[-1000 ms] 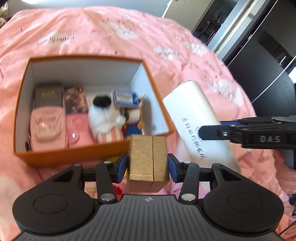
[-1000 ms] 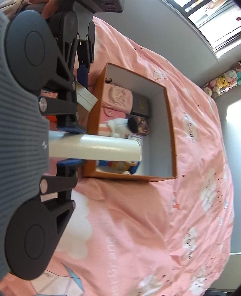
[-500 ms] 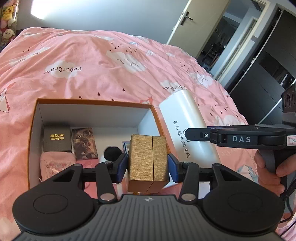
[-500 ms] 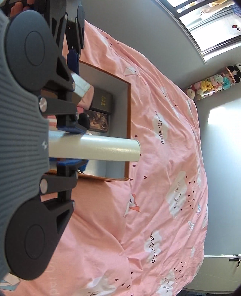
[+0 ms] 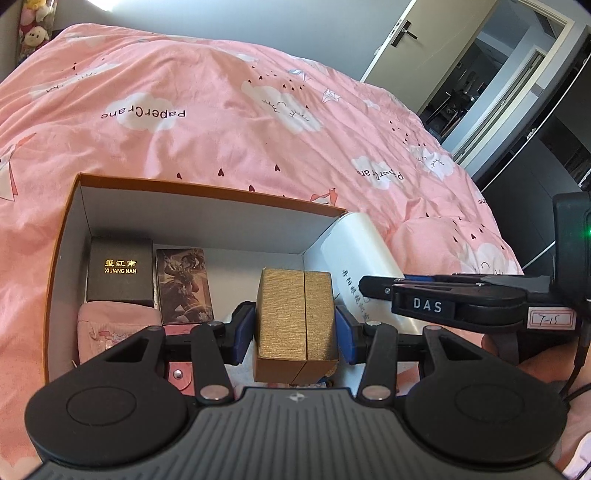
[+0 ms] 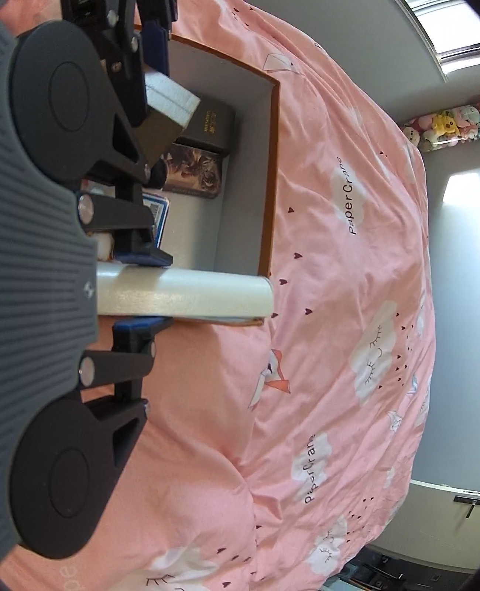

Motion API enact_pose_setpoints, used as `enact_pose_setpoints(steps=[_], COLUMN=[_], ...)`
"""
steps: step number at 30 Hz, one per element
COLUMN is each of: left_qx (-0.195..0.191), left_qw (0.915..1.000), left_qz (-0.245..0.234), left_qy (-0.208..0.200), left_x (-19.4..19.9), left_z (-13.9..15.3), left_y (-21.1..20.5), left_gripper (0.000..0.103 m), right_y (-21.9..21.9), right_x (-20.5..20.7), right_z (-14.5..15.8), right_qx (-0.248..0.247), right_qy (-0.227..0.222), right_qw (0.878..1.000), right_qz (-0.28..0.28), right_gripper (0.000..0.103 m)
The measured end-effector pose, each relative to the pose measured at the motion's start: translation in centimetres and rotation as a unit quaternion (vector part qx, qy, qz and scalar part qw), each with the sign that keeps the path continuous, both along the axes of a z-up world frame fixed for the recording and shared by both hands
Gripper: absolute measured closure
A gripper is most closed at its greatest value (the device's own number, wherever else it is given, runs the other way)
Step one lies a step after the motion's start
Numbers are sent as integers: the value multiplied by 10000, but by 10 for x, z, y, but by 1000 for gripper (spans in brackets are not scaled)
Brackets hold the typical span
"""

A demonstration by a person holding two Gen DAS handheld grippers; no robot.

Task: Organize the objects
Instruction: 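Carry the kraft cube box and white pen case with both tools over the orange box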

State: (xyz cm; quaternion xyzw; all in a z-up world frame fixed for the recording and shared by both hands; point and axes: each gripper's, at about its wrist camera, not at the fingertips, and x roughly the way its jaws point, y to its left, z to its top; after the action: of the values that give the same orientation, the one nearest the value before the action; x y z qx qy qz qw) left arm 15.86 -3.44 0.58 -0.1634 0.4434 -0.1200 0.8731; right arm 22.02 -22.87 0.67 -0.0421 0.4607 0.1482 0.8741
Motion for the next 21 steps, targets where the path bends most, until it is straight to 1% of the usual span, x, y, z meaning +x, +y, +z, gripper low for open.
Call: enact_pose_setpoints(steps=[2,4,7,10,11,13,16,17,21], left_qx=[-34,-50,-104,-190,-208,-214,-208,-214,-231], left_qw=[10000,10000,9999,9998,9998,9998,9998,9997,9997], left_qz=[15,12,-15,0,18,44,66,73,79], left_qy=[14,10,17,36,39,38,37,43,81], left_x=[2,2,3,5,6,7,7,7,10], left_z=[-2,-3,-5,-8,-9,-9,-11,-11,-14], left_y=[3,4,5,8,9,12,15,16,15], left_gripper=[50,50,50,50,50,50,50,50,50], right_y=[5,11,24,45,49,55,51,48,35], right_x=[1,2,-4,-15,-18,-20,-15,-14,-3], right_z=[-5,-11,-16,-24,-27,-35,-48,-51,-50], right_qx=[-28,-194,-646,-1213,-1362,-1509,-1375,-1326,-1003], right_qy=[73,89,-146,-446,-509,-485,-100,-41,289], right_qw=[9999,9997,9977,9916,9894,9874,9904,9911,9945], right_qz=[-66,-149,-161,19,41,58,55,51,-33], right_gripper=[74,74,74,74,74,74,74,74,74])
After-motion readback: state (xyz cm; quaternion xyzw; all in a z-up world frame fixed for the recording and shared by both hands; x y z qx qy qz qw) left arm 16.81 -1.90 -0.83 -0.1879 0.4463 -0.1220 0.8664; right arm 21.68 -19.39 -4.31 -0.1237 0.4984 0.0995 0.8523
